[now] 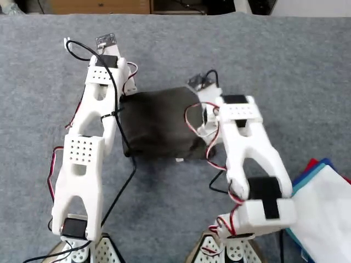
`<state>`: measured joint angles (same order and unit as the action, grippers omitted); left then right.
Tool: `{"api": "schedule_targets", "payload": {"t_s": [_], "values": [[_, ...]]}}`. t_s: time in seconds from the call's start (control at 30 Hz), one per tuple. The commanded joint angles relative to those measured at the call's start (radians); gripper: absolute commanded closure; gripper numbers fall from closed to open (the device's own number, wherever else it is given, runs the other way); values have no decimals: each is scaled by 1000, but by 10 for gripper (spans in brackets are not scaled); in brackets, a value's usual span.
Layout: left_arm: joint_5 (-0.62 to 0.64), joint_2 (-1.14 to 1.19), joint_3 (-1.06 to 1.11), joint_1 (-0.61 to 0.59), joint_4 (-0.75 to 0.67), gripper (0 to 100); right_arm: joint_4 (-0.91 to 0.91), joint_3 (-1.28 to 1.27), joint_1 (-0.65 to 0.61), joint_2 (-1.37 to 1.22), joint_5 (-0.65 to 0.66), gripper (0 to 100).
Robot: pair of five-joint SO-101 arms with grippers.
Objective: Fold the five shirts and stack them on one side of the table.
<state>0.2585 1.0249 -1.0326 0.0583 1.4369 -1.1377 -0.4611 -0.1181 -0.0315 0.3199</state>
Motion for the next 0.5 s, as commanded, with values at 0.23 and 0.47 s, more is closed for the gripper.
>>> {"api": "schedule_targets", "payload": {"t_s": [0.23,0.47], "values": [[25,-5,-517,-34,267,981,-180,30,19,237,-41,990],[-87,-7,-609,-43,324,981,-160,-93,81,409,-34,989]]}}
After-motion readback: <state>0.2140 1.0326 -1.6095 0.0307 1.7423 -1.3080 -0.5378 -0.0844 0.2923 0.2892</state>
